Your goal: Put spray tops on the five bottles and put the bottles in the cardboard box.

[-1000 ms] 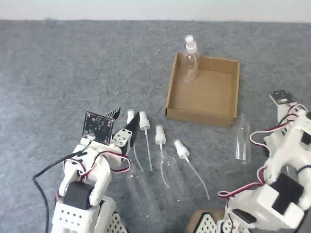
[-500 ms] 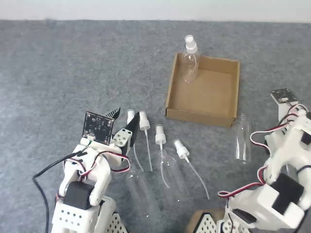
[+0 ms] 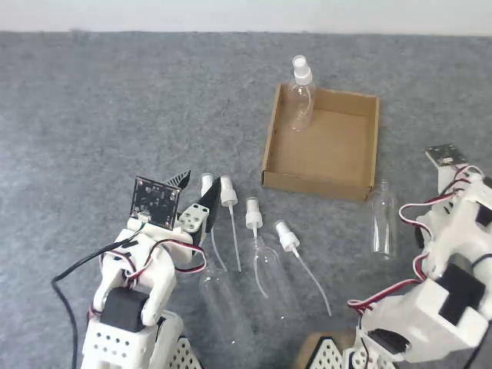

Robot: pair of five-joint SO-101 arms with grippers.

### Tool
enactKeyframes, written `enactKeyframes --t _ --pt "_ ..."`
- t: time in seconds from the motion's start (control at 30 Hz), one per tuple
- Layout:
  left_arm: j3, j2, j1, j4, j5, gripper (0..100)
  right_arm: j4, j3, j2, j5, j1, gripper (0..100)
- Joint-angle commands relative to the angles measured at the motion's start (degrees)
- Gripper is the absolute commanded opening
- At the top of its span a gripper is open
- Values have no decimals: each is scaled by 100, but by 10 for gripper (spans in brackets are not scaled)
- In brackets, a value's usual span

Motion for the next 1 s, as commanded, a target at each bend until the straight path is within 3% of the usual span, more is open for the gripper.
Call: enactKeyframes --t 0.0,0.2,0.43,0.53,0.67,0.97 --pt "-22 -88 -9 -149 0 163 -66 -369 -119 -18 92 186" --pt "-22 -88 -9 -149 0 163 -22 -536 -136 -9 57 50" --pt "-145 -35 -18 -97 -9 163 804 -1398 -673 -18 -75 40" --pt "-664 141 -396 343 -18 163 945 -1257 -1429 -44 -295 40" --pt "-1596 1248 -695 721 -62 163 769 -519 -2659 -62 -690 40" --pt "-3459 5187 -712 1160 -149 166 523 1099 -4479 -18 -1305 40"
